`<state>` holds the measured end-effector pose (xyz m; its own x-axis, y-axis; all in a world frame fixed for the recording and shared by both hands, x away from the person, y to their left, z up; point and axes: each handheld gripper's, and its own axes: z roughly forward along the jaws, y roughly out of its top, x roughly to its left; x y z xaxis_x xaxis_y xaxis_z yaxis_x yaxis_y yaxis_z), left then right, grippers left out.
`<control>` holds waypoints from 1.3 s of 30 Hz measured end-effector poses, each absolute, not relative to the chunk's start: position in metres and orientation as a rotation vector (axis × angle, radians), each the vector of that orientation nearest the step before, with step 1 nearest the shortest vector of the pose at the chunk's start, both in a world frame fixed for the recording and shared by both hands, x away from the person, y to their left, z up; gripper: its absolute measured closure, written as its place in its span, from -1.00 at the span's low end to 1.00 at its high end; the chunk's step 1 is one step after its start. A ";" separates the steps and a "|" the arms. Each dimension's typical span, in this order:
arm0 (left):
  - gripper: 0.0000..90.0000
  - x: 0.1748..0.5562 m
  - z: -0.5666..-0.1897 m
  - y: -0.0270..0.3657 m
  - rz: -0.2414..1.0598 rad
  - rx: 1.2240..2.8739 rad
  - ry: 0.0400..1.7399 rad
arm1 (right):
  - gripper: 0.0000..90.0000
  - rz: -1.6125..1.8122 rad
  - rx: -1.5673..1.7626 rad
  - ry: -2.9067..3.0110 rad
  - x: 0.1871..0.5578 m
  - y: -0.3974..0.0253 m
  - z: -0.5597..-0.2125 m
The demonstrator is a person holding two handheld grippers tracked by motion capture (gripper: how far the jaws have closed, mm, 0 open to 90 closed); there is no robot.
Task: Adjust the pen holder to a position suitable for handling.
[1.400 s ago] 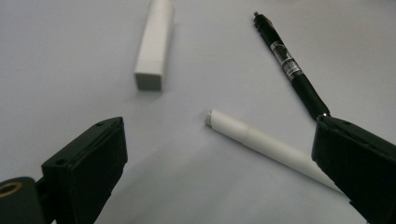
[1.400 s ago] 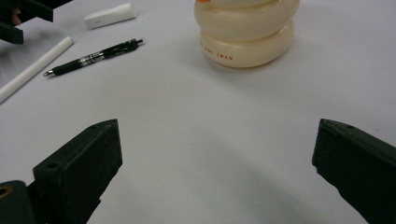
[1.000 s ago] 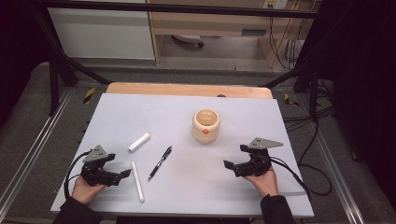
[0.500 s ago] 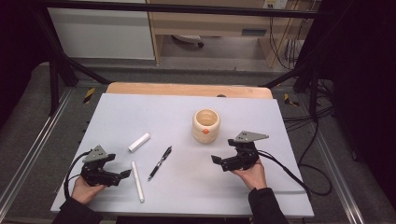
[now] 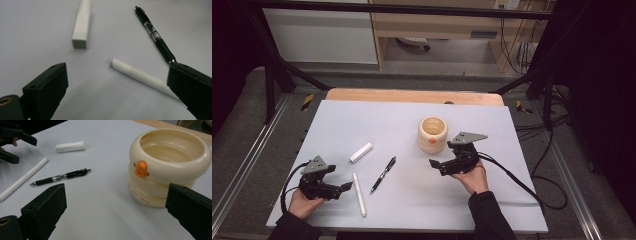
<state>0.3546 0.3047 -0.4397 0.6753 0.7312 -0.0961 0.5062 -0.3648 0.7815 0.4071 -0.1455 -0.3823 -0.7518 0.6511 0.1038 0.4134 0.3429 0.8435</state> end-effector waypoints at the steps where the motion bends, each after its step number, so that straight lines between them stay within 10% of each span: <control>1: -0.92 0.355 -0.440 0.305 0.339 2.046 0.953 | -0.90 1.364 0.952 2.358 0.409 -0.144 -0.382; 28: -0.92 0.355 -0.439 0.304 0.341 2.046 0.950 | -0.60 1.251 0.899 2.427 0.465 -0.109 -0.365; 39: -0.92 0.355 -0.439 0.304 0.337 2.049 0.946 | -0.16 1.198 0.888 2.454 0.479 -0.101 -0.369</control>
